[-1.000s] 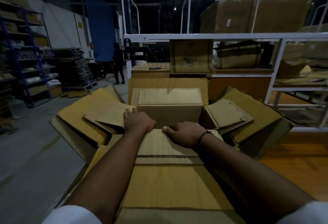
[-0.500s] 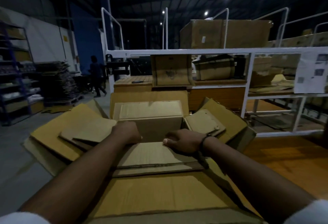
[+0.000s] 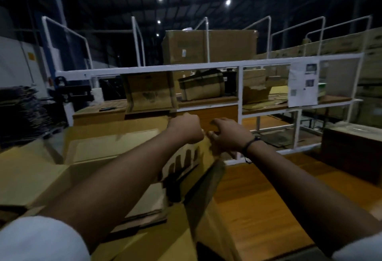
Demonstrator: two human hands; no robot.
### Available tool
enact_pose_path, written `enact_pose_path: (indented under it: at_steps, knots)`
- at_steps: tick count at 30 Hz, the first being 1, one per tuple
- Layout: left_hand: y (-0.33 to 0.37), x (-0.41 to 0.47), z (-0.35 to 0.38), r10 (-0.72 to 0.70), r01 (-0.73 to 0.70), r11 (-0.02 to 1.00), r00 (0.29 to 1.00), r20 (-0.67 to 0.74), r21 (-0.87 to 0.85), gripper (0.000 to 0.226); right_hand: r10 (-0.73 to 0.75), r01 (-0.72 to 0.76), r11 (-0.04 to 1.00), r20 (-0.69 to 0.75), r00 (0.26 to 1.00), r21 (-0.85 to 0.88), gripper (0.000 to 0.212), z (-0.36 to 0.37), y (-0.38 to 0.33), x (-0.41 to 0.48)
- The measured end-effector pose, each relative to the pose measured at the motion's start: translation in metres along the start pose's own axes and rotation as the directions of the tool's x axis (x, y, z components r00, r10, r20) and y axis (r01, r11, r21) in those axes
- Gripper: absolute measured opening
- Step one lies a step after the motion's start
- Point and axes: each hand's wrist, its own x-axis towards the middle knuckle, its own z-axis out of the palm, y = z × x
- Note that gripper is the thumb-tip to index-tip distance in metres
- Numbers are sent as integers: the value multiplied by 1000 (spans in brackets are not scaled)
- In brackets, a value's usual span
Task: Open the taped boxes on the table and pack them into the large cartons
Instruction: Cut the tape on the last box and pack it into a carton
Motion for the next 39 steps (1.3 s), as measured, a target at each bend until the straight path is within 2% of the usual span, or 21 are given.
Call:
enact_pose_path:
  at_steps: [4, 7, 11, 16, 20, 24, 30, 39]
  knots:
    - [77, 27, 14, 19, -12, 983, 999, 38, -182, 19, 120, -119, 992, -41, 992, 32, 40, -8, 84, -16]
    - [140, 46, 31, 113, -96, 962, 992, 51, -255, 23, 194, -189, 979, -51, 980, 80, 40, -9, 147, -36]
    - [230, 76, 56, 237, -196, 939, 964, 119, -282, 30, 292, -288, 954, -37, 956, 87, 45, -6, 229, -70]
    - [311, 112, 100, 283, -231, 940, 939, 195, -253, 36, 438, -433, 898, -56, 897, 80, 52, -7, 319, -108]
    - [352, 128, 131, 290, -232, 936, 935, 204, -266, 28, 501, -492, 865, -108, 859, 96, 55, -10, 371, -134]
    - [386, 139, 161, 290, -240, 938, 938, 191, -249, 42, 541, -525, 841, -170, 824, 133, 52, -10, 410, -153]
    - [422, 165, 189, 368, -323, 902, 922, 122, -286, 43, 574, -559, 818, -243, 782, 132, 55, -6, 455, -162]
    - [476, 240, 237, 406, -314, 808, 910, 87, -498, 50, 615, -607, 785, -272, 740, 125, 60, -5, 550, -127]
